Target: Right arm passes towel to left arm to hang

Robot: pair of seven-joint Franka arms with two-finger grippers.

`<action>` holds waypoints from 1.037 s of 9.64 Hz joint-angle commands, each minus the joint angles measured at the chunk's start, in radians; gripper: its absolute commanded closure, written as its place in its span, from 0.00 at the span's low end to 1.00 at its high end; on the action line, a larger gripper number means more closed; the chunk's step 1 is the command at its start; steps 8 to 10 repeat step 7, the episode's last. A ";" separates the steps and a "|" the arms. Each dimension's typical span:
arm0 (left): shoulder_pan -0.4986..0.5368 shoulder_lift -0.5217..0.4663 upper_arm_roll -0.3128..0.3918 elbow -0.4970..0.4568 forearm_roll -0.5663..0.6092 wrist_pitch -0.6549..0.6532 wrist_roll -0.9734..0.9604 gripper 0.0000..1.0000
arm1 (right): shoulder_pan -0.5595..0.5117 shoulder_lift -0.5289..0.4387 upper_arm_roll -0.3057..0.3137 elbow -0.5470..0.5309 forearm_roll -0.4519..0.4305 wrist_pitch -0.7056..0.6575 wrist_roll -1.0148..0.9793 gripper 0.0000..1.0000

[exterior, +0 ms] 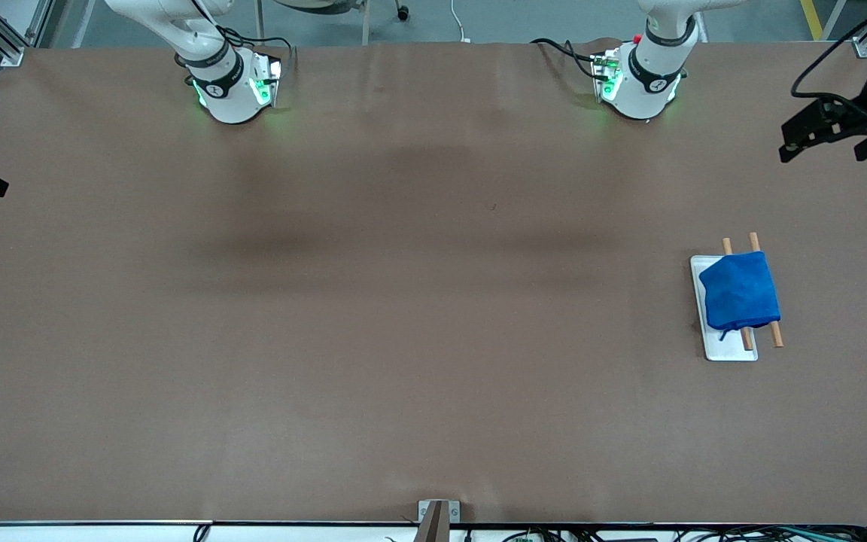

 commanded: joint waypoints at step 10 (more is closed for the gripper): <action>-0.033 -0.087 0.011 -0.153 -0.015 0.085 0.012 0.00 | -0.014 -0.008 0.002 -0.006 0.014 -0.015 -0.016 0.00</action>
